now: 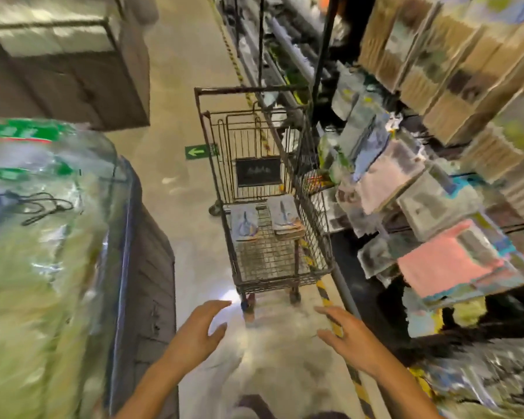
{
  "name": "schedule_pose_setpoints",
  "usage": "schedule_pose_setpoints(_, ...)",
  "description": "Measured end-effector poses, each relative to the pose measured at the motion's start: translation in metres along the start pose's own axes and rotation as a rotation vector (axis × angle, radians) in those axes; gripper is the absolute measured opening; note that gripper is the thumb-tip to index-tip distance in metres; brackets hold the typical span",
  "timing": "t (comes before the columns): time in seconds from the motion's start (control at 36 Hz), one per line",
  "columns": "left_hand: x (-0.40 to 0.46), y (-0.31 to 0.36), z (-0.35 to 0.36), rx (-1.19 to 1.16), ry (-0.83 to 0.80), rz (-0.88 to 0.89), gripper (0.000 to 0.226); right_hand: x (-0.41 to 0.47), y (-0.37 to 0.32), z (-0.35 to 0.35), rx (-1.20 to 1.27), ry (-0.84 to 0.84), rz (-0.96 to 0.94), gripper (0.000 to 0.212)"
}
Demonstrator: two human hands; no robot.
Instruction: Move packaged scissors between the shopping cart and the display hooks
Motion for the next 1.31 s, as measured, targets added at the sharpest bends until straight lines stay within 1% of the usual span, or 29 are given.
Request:
schedule_pose_setpoints(0.14, 0.022, 0.005, 0.001, -0.019, 0.026, -0.044, 0.042, 0.042, -0.016, -0.021, -0.057, -0.082, -0.052, 0.044)
schedule_pose_setpoints(0.28, 0.062, 0.019, 0.009, -0.006, 0.066, -0.062, 0.042, 0.095, -0.013, -0.048, -0.073, -0.126, -0.108, 0.050)
schedule_pose_setpoints(0.31, 0.072, 0.026, 0.009, -0.002, 0.073, -0.067, 0.041, 0.104, -0.013, -0.054, -0.086, -0.140, -0.126, 0.054)
schedule_pose_setpoints(0.36, 0.091, 0.042, 0.008, 0.017, 0.078, -0.076, 0.040, 0.120, -0.011, -0.069, -0.096, -0.178, -0.151, 0.070)
schedule_pose_setpoints(0.39, 0.101, 0.051, 0.009, 0.020, 0.075, -0.084, 0.042, 0.127, -0.010, -0.077, -0.098, -0.206, -0.144, 0.071)
schedule_pose_setpoints(0.44, 0.120, 0.068, 0.009, 0.023, 0.073, -0.109, 0.043, 0.139, -0.010, -0.096, -0.132, -0.234, -0.134, 0.061)
schedule_pose_setpoints(0.47, 0.131, 0.077, 0.009, 0.015, 0.076, -0.121, 0.042, 0.146, -0.009, -0.106, -0.137, -0.234, -0.145, 0.062)
schedule_pose_setpoints(0.53, 0.152, 0.094, 0.008, -0.002, 0.089, -0.136, 0.044, 0.160, -0.009, -0.124, -0.139, -0.245, -0.161, 0.073)
schedule_pose_setpoints(0.56, 0.162, 0.101, 0.008, -0.005, 0.087, -0.141, 0.045, 0.167, -0.008, -0.132, -0.143, -0.255, -0.155, 0.075)
schedule_pose_setpoints(0.61, 0.180, 0.113, 0.009, 0.014, 0.084, -0.144, 0.048, 0.181, -0.007, -0.146, -0.148, -0.269, -0.147, 0.070)
schedule_pose_setpoints(0.67, 0.196, 0.121, 0.009, 0.020, 0.090, -0.148, 0.050, 0.194, -0.006, -0.156, -0.124, -0.263, -0.155, 0.079)
schedule_pose_setpoints(0.69, 0.203, 0.124, 0.009, 0.023, 0.096, -0.143, 0.050, 0.200, -0.006, -0.160, -0.116, -0.260, -0.150, 0.079)
schedule_pose_setpoints(0.75, 0.216, 0.124, 0.009, 0.028, 0.086, -0.144, 0.051, 0.213, -0.004, -0.165, -0.114, -0.261, -0.150, 0.070)
schedule_pose_setpoints(0.86, 0.235, 0.121, 0.009, -0.007, 0.106, -0.148, 0.048, 0.235, -0.007, -0.171, -0.117, -0.274, -0.150, 0.057)
schedule_pose_setpoints(1.0, 0.258, 0.092, 0.008, -0.017, 0.032, -0.192, 0.052, 0.263, -0.017, -0.168, -0.115, -0.273, -0.095, 0.061)
schedule_pose_setpoints(1.08, 0.282, 0.071, 0.007, -0.056, -0.005, -0.189, 0.052, 0.284, -0.024, -0.165, -0.134, -0.276, -0.107, 0.074)
schedule_pose_setpoints(1.17, 0.306, 0.045, 0.009, -0.064, -0.076, -0.177, 0.051, 0.309, -0.027, -0.158, -0.168, -0.297, -0.043, 0.072)
schedule_pose_setpoints(1.31, 0.346, 0.003, 0.012, -0.111, -0.120, -0.180, 0.052, 0.345, -0.044, -0.146, -0.182, -0.316, 0.012, 0.064)
Point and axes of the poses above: each hand's wrist, its own x-axis towards the middle knuckle, its own z-axis out of the palm, y = z × x, the point moved 3 cm from there along x, towards the middle knuckle, and after that the axes turned 8 degrees about z, right-handed, at the moved point
